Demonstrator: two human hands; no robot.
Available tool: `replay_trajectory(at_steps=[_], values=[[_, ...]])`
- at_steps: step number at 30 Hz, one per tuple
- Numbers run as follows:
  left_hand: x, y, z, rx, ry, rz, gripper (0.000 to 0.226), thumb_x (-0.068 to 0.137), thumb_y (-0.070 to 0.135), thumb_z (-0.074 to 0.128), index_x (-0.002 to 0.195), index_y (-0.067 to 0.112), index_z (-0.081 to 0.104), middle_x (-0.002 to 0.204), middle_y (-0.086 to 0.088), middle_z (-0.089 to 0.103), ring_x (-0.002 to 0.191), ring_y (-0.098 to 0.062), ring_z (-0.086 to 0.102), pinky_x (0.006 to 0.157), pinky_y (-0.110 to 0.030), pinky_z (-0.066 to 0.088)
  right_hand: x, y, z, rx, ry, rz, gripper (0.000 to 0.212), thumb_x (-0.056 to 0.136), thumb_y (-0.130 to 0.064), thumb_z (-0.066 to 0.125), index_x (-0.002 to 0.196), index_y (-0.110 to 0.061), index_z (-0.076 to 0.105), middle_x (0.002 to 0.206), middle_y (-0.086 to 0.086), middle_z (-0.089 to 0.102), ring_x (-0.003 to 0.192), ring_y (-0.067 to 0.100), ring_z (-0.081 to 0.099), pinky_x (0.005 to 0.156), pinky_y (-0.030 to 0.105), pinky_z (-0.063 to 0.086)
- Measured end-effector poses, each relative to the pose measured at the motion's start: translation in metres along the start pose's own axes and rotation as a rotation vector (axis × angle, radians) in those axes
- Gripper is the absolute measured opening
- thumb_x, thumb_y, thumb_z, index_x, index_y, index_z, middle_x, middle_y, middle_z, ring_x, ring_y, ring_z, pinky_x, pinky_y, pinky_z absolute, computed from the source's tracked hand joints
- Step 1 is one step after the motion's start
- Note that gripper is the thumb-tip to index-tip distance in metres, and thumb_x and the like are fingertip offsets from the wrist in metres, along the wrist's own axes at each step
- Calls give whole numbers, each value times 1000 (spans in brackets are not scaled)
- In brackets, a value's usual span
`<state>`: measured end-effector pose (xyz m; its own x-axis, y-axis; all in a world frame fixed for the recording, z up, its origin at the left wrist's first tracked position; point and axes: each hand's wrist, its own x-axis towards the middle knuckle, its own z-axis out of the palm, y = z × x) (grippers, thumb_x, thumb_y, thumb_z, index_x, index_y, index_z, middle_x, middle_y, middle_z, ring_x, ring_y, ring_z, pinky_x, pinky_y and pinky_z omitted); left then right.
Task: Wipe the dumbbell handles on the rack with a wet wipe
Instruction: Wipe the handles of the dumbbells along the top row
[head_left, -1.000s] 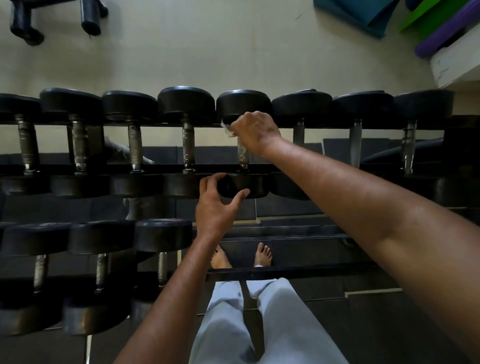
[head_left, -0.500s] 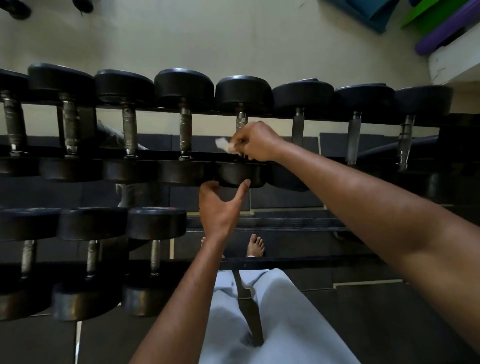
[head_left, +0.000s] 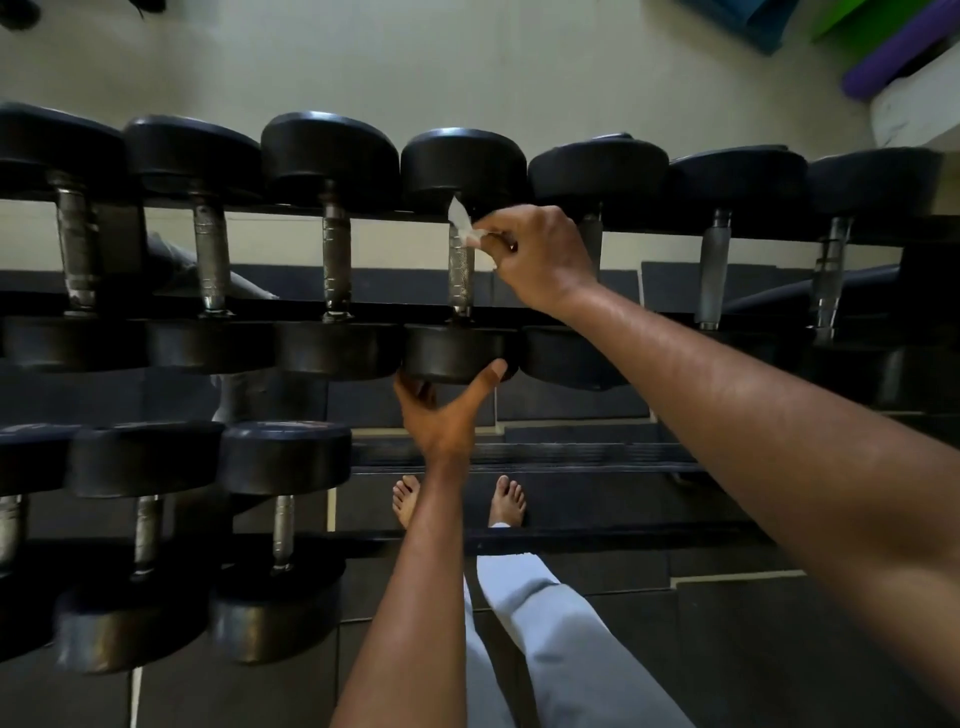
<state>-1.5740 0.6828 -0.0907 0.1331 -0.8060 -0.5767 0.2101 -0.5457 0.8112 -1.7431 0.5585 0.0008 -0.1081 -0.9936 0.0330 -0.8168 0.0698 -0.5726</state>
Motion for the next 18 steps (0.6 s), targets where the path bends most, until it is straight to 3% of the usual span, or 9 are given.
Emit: replay_trajectory(at_steps=[2,4,7,11,13,15,17,18], values=[[8,-2,-10,-68,-117,-80,108,54,49,105,149,23,58,142,2,68,131,-16,64,118,-39,48,1,2,1,-70,28,-51,19,102,-31,68,114,-24,81,108,-4,78,93,18,73,78,40,60],[12,2,-16,-143,-202,-159,83,65,45,97,137,16,69,134,-6,73,130,-22,67,118,-41,46,0,2,3,-117,56,-67,21,103,-33,65,113,-25,81,109,-4,77,92,21,73,75,39,59],[15,17,-18,-215,-223,-299,57,62,47,85,112,22,81,120,-5,79,125,-24,69,112,-37,49,-3,-2,10,-163,96,-78,21,104,-36,62,109,-27,81,111,-4,76,90,25,73,71,40,59],[-7,29,-17,-29,-156,-303,65,64,69,84,109,23,78,109,-5,81,111,-22,74,108,-42,55,-6,-12,12,-229,131,-90,20,105,-33,61,111,-26,79,115,-3,73,86,30,74,68,41,60],[-32,35,-19,213,38,-159,68,72,79,82,97,17,74,93,-4,77,92,-17,73,91,-41,59,-7,-16,11,-251,139,-91,21,105,-32,60,111,-26,79,116,-2,72,83,31,74,66,41,60],[-46,47,-22,415,162,171,56,82,68,82,96,16,66,91,-1,66,83,-8,62,78,-31,52,-8,-17,12,-258,152,-91,21,105,-31,59,109,-24,78,115,-2,72,79,31,73,64,41,60],[-40,64,-23,635,120,486,48,88,54,85,112,19,64,109,3,60,97,-5,57,83,-23,50,-7,-18,13,-258,168,-82,23,106,-32,57,106,-22,78,113,-2,72,79,29,73,63,40,59],[-34,73,-23,725,66,563,51,88,52,86,121,20,63,119,4,58,107,-6,55,90,-20,49,-6,-18,13,-257,178,-75,25,106,-33,56,105,-21,78,113,-2,73,79,28,73,64,38,59]])
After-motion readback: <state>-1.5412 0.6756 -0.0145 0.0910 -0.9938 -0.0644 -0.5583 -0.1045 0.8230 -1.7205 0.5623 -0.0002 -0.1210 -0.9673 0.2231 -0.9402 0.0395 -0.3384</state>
